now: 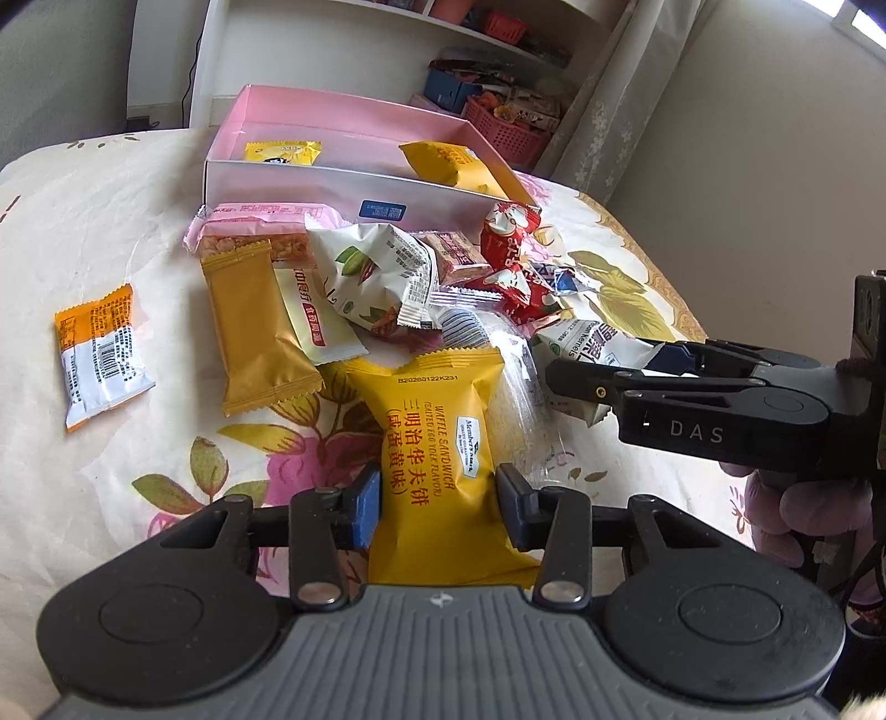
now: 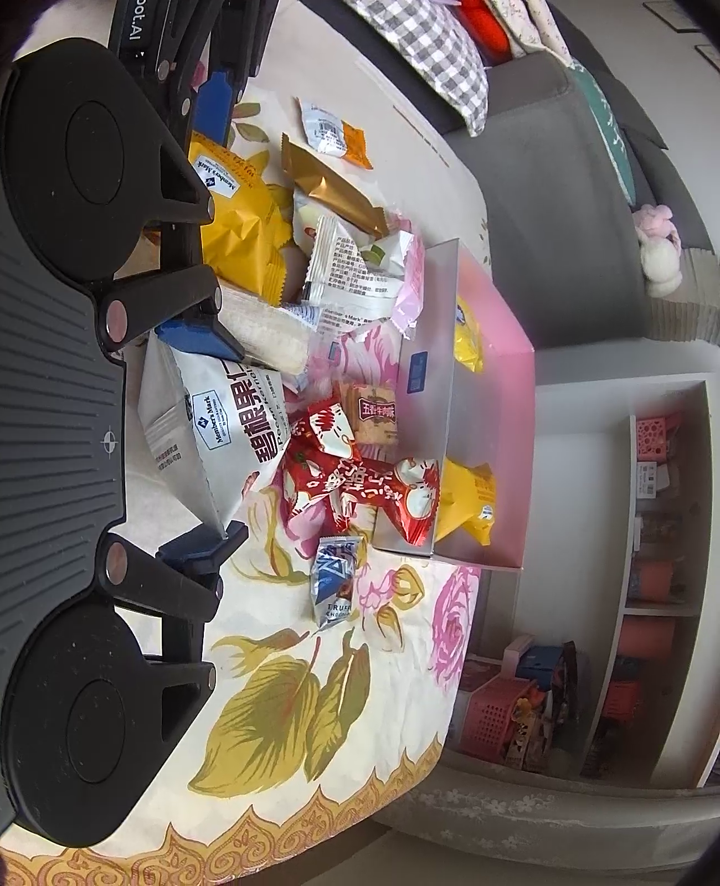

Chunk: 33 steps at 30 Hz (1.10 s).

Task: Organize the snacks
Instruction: 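Grasp another yellow sandwich-cake packet with left tool while right tool grasps white pecan bag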

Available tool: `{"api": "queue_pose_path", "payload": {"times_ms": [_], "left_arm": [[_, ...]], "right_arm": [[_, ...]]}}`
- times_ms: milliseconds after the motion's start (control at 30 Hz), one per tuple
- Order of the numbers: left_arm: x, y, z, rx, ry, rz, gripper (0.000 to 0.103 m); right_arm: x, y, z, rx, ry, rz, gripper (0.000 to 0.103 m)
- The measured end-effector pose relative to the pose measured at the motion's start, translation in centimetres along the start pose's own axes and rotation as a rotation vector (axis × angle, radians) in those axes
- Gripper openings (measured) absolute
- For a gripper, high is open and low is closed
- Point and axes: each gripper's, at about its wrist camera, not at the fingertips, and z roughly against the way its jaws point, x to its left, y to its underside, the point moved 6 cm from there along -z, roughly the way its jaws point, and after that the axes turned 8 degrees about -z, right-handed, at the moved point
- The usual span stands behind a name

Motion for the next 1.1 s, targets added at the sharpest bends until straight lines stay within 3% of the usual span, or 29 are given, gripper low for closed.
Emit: {"api": "queue_pose_path", "payload": {"times_ms": [400,700,800,900,1000,1100], "left_arm": [[-1.3,-0.1,1.3,0.003,-0.013,-0.084,0.036],[-1.4,-0.2,2.0,0.005,-0.009,-0.084,0.035],[-1.7,-0.3,2.4,-0.005,-0.007,-0.094,0.035],[-1.9,-0.5,2.8,-0.013,-0.011,-0.108,0.035],[-1.8,-0.7,2.8,-0.010,-0.015,-0.110,0.034],[-1.8,-0.6,2.8,-0.007,-0.015,-0.106,0.034]], "right_arm": [[0.2,-0.3,1.6,-0.007,0.013,0.022,0.058],[0.2,-0.7,2.6,-0.021,0.016,0.027,0.052],[0.2,-1.0,3.2,-0.036,0.011,0.024,0.036],[0.2,-1.4,3.6,-0.036,-0.016,0.000,0.029],[0.1,-1.4,3.7,-0.033,-0.014,0.001,0.029],[-0.3,-1.3,3.5,-0.026,-0.012,-0.003,0.037]]}}
